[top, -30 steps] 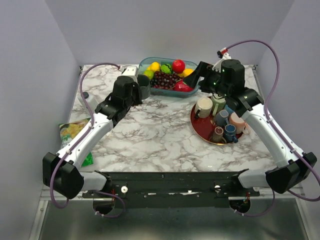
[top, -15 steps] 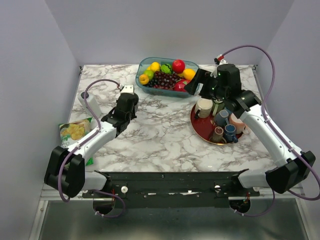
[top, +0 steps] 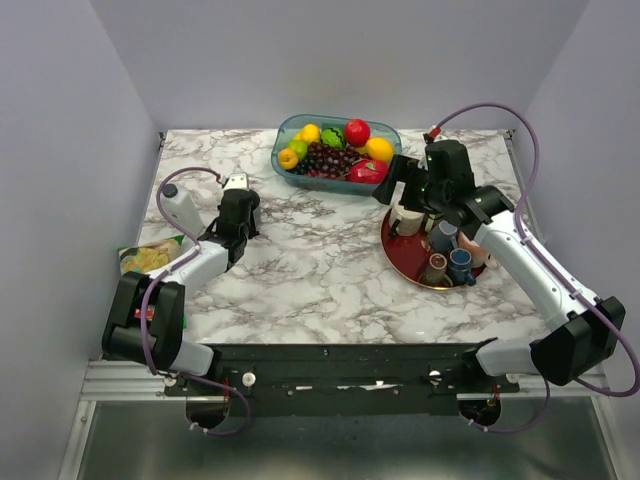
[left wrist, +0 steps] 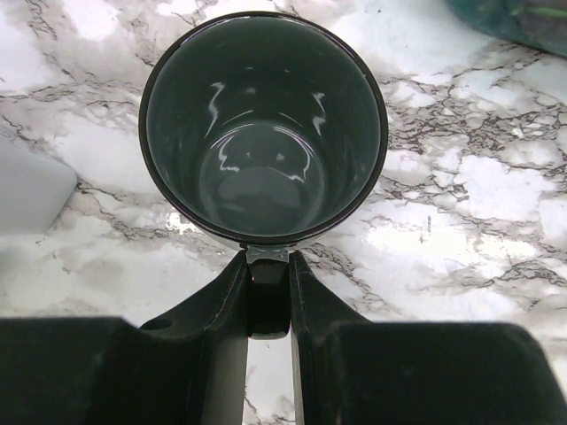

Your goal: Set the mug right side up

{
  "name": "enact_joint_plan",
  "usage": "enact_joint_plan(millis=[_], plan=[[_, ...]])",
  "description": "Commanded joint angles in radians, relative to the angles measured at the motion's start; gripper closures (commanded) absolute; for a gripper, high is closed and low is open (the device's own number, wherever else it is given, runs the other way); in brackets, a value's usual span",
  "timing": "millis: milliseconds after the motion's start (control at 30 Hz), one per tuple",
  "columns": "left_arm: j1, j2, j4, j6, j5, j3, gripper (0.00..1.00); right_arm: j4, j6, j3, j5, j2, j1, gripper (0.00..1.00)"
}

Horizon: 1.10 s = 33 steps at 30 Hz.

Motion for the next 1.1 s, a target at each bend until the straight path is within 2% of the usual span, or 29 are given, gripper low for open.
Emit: enact_joint_plan(millis=[0,200,300,367,533,600,700,733,767,1067], plan=[[0.017,0.018,0.114,-0.008,0.034,0.023,1.0,-0.015,-0.006,-0.023,0.047,0.0,-0.009,0.0],[0.018,0.024,0.008,-0.066,0.057,0.047,1.0,-0.016,0.012,-0.045,0.048,-0.005,-0.026,0.0],[0.017,0.033,-0.021,-0.089,0.06,0.043,0.95,-0.018,0.014,-0.048,0.051,-0.002,-0.032,0.0],[0.018,0.038,-0.044,-0.099,0.059,0.04,0.85,-0.018,0.012,-0.049,0.051,-0.002,-0.036,0.0],[0.017,0.025,-0.07,-0.114,0.04,0.026,0.43,-0.028,0.005,-0.054,0.054,0.009,-0.046,0.0],[0.018,0.016,-0.078,-0.114,0.028,0.024,0.39,-0.051,0.005,-0.055,0.067,0.012,-0.047,0.0],[0.017,-0.02,-0.116,-0.108,0.02,0.04,0.2,-0.068,-0.012,-0.068,0.077,-0.001,-0.052,0.0],[0.017,-0.037,-0.134,-0.105,0.02,0.044,0.08,-0.07,-0.023,-0.083,0.083,-0.015,-0.05,0.0],[0.017,-0.054,-0.148,-0.105,0.017,0.057,0.02,-0.093,-0.032,-0.086,0.094,-0.02,-0.05,0.0],[0.017,-0.261,-0.254,-0.106,0.051,0.158,0.01,-0.24,-0.026,-0.212,0.226,-0.106,-0.05,0.02]])
